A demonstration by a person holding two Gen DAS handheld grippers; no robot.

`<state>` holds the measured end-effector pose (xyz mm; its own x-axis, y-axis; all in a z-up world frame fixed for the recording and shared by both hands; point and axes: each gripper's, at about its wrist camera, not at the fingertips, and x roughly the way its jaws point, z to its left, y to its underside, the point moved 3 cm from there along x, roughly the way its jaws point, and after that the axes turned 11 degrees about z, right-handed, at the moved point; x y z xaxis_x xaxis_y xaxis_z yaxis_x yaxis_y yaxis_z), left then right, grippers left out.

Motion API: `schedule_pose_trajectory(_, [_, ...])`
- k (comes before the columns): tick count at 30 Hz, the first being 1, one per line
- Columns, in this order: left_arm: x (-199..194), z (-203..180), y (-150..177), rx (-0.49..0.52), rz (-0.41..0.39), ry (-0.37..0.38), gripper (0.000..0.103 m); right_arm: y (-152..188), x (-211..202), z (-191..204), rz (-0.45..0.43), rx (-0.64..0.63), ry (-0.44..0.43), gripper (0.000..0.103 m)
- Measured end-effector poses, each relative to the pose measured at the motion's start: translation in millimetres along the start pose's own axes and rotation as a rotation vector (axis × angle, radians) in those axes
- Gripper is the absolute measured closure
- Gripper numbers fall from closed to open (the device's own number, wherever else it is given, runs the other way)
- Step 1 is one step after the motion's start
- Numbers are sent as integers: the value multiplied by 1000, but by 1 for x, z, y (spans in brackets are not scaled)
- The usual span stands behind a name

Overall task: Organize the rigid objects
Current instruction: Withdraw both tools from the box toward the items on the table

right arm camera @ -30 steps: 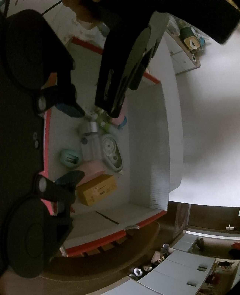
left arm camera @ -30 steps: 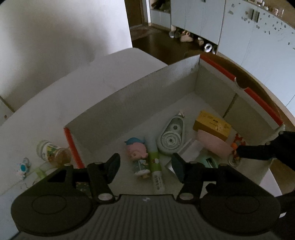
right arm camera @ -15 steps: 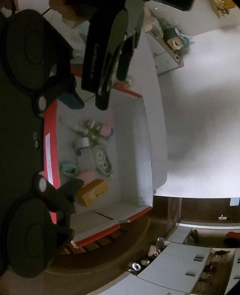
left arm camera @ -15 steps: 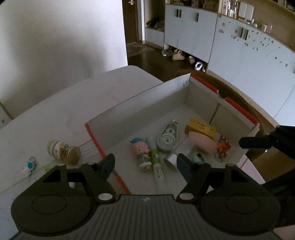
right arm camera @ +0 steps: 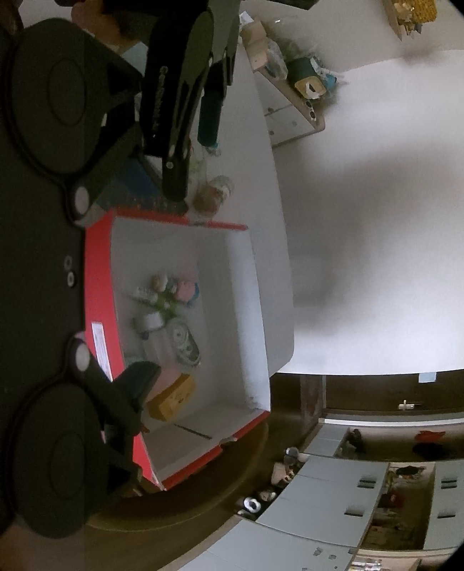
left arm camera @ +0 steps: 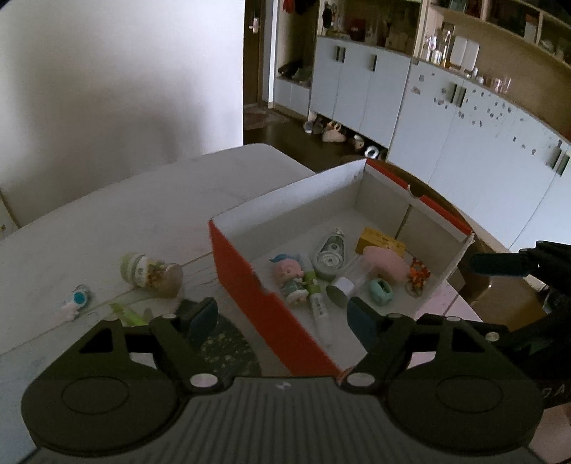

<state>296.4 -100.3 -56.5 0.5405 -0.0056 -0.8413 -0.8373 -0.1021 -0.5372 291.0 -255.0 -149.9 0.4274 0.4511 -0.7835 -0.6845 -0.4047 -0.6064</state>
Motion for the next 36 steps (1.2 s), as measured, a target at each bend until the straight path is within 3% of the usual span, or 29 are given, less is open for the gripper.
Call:
schedule_pose_trajectory(11, [-30, 52, 32, -34, -56, -10, 21, 7, -5, 60, -44, 18, -26, 1])
schedule_pose_trajectory(21, [-49, 114, 59, -77, -100, -7, 21, 10, 9, 110, -27, 16, -39, 1])
schedule_pose_trajectory(36, [-34, 194, 70, -192, -88, -86, 21, 1, 45, 170, 26, -85, -77, 1])
